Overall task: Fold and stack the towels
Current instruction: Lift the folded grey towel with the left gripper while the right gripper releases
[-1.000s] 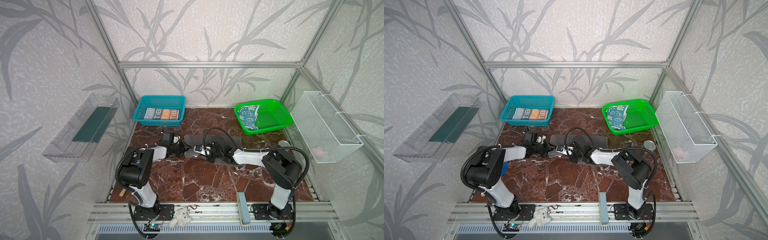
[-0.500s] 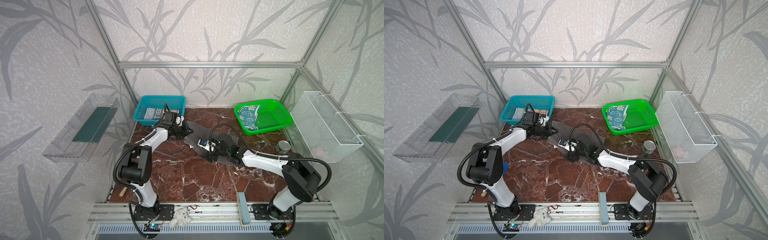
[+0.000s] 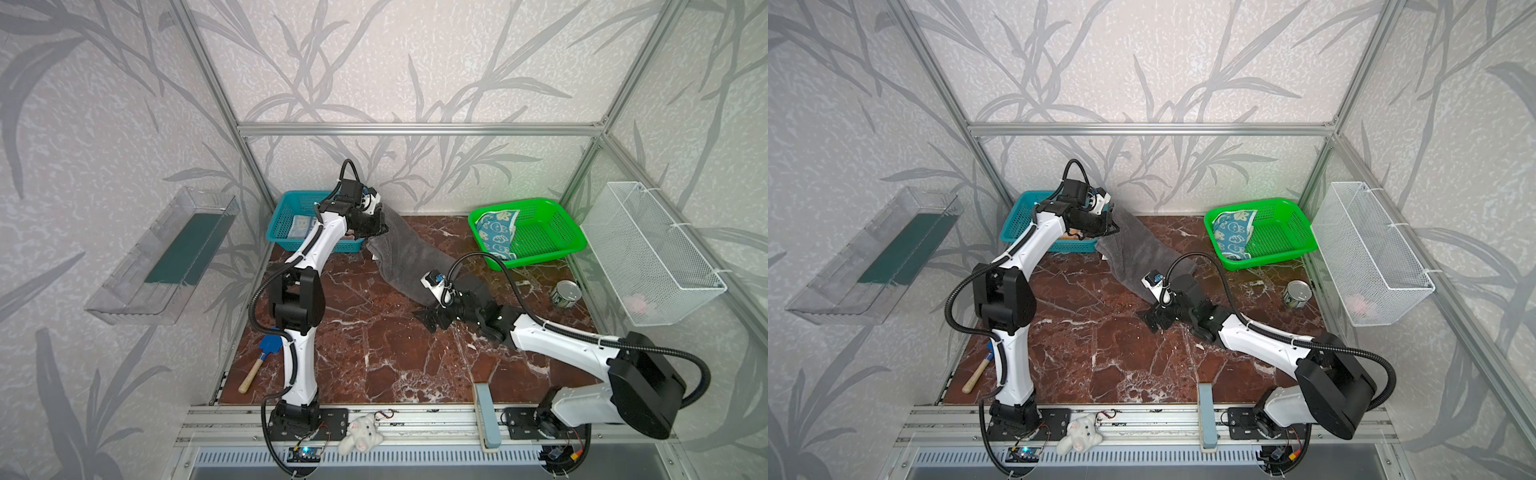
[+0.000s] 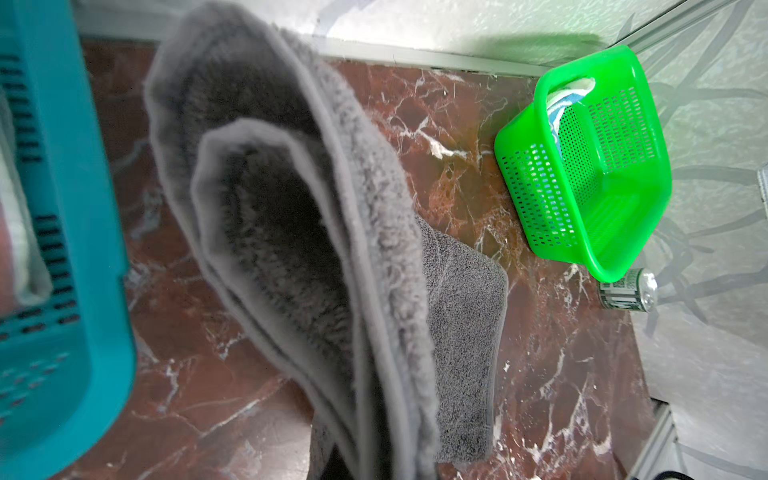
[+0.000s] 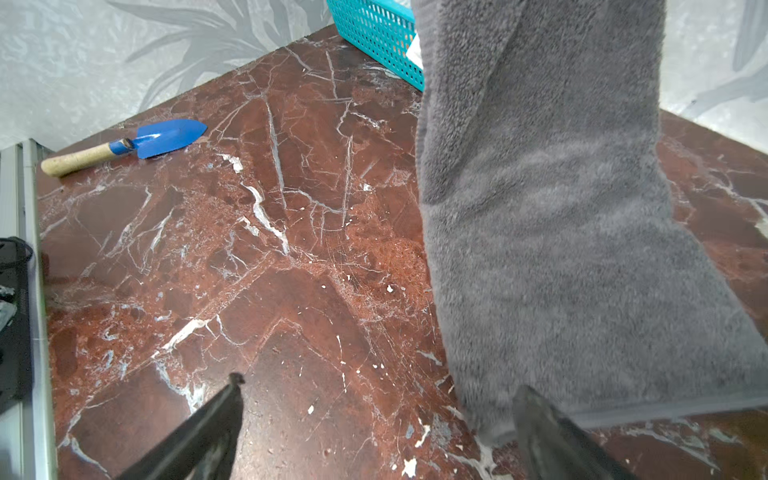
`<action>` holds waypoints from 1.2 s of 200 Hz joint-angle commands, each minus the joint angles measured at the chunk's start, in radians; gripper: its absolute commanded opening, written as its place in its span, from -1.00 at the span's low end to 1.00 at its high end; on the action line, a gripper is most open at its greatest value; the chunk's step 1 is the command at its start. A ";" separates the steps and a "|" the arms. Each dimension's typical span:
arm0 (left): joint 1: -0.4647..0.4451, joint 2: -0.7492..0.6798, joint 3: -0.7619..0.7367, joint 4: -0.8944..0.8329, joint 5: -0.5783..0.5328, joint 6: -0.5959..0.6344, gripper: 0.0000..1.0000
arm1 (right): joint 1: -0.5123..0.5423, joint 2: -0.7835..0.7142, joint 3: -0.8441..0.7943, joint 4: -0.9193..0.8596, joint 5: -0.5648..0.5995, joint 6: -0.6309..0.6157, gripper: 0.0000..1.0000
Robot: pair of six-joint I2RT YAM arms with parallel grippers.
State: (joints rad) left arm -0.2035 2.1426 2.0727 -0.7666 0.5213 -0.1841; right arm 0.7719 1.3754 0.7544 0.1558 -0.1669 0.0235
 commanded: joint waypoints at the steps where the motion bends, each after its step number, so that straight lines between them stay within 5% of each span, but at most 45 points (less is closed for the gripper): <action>1: -0.007 0.056 0.146 -0.138 -0.099 0.109 -1.00 | -0.003 -0.019 -0.001 -0.005 -0.027 0.059 0.98; 72: 0.005 0.207 0.574 -0.273 -0.375 0.229 -1.00 | -0.005 0.035 0.020 0.061 -0.132 0.058 0.98; 112: 0.028 0.204 0.574 -0.257 -0.468 0.297 -1.00 | -0.005 0.055 0.024 0.090 -0.124 0.063 0.98; 161: 0.075 0.187 0.571 -0.262 -0.601 0.361 -1.00 | -0.004 0.068 0.048 0.083 0.051 0.037 0.98; 240: 0.147 0.207 0.562 -0.192 -0.742 0.502 -1.00 | -0.004 0.119 0.064 0.157 0.014 -0.003 0.98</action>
State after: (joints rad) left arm -0.0761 2.3489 2.6175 -1.0130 -0.1177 0.2314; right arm 0.7712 1.4815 0.7746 0.2855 -0.1478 0.0418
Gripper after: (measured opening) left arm 0.081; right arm 0.990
